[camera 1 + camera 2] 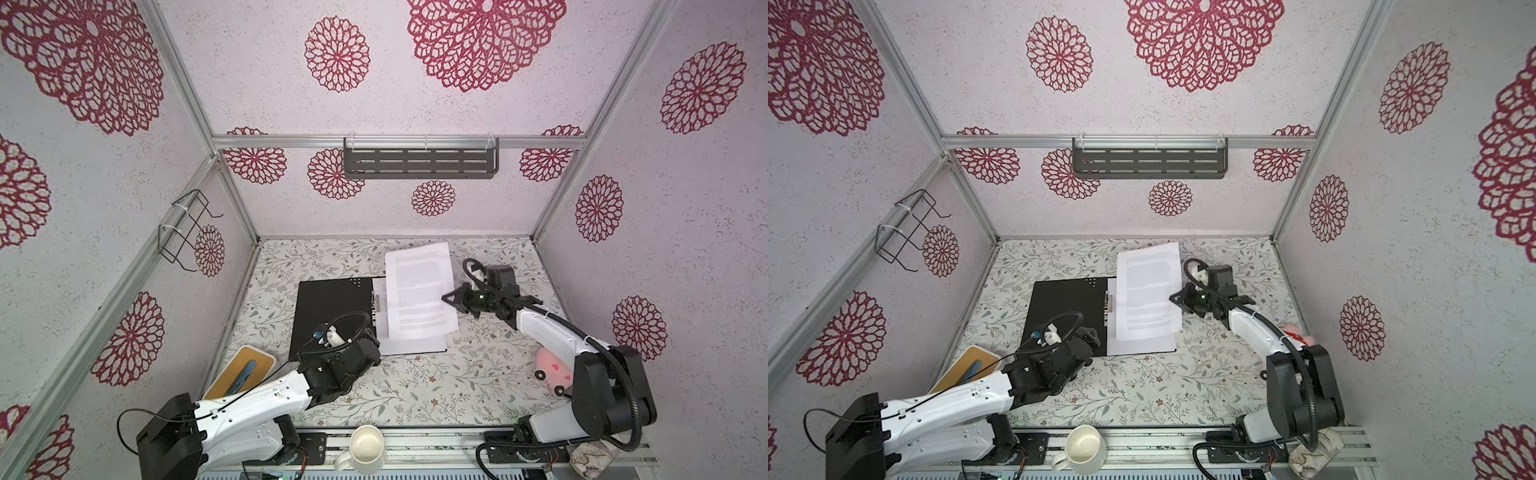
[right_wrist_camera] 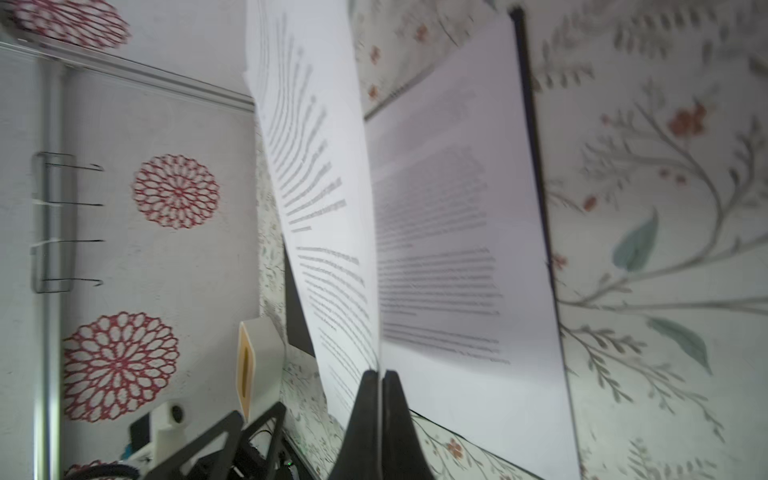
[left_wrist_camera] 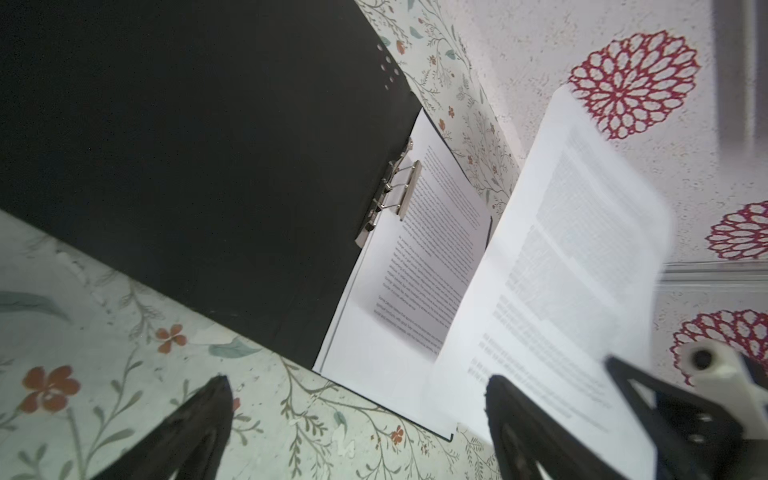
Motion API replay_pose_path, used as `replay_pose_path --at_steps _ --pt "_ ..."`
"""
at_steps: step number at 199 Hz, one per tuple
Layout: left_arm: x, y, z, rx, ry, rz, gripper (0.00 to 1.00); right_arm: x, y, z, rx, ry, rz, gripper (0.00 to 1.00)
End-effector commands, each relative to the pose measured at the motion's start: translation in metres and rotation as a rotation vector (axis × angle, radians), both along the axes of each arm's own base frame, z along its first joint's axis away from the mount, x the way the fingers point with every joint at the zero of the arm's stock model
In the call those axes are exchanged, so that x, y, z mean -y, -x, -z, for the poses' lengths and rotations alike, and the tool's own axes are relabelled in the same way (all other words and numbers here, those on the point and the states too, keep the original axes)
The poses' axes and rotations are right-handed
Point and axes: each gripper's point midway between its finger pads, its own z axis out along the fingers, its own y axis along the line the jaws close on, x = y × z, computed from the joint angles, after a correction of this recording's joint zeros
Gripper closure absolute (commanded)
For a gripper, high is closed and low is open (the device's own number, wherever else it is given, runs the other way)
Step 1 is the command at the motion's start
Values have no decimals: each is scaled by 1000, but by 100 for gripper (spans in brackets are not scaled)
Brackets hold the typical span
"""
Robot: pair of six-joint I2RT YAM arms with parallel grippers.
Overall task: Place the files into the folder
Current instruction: 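Lower the text page onto the clipped pages on the black folder with right gripper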
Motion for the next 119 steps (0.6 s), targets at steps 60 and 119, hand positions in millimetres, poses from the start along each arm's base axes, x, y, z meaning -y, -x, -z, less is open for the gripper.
replay_pose_path --at_steps 60,119 --pt "-26 8 15 -6 35 -54 2 -6 -1 43 84 57 -125 100" --pt "-27 7 22 -37 36 -31 2 -19 -7 53 88 66 -201 100"
